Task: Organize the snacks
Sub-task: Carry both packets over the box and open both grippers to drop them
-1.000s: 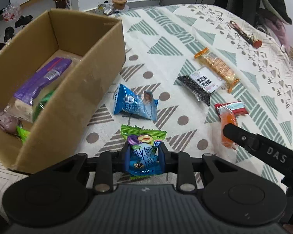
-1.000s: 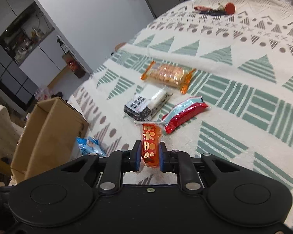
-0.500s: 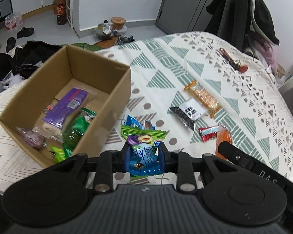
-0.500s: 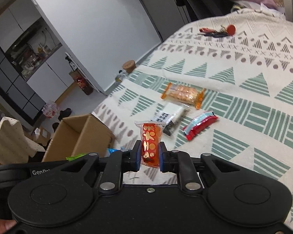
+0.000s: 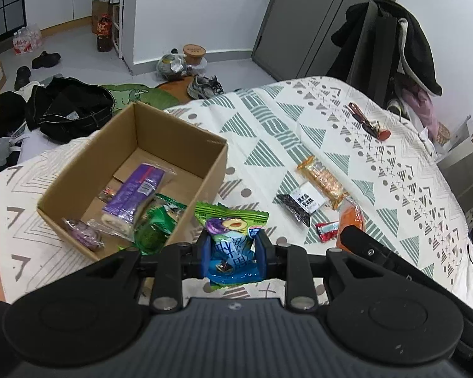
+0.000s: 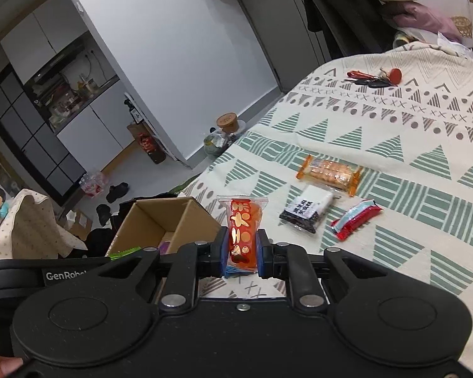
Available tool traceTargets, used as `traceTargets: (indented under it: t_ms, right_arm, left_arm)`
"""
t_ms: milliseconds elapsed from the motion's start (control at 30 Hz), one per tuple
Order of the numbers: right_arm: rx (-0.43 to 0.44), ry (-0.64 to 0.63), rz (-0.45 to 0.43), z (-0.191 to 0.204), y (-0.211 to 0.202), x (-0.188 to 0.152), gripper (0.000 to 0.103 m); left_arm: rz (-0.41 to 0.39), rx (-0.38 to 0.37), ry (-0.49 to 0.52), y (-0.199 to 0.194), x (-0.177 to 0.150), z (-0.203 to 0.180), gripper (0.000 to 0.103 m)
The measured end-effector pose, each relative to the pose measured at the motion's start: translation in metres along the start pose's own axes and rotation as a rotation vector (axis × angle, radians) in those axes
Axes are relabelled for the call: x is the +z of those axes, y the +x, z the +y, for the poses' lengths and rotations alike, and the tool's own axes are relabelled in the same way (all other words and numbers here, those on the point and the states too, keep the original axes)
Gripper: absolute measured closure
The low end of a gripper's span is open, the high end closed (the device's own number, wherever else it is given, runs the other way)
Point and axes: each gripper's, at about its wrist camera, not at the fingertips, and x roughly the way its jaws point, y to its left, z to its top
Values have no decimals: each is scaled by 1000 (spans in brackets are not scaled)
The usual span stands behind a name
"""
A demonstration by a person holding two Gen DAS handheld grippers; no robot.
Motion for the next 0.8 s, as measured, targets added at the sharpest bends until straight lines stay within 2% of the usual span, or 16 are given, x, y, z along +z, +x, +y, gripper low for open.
traceTargets:
  t_ms: [333, 800]
  right_arm:
    - [11, -10, -34, 25, 0, 7, 86]
    - [30, -44, -6, 64, 31, 12, 86]
  left_arm:
    - [-40, 8, -49, -16, 17, 31, 75]
    - [-56, 27, -108, -12, 48, 78, 75]
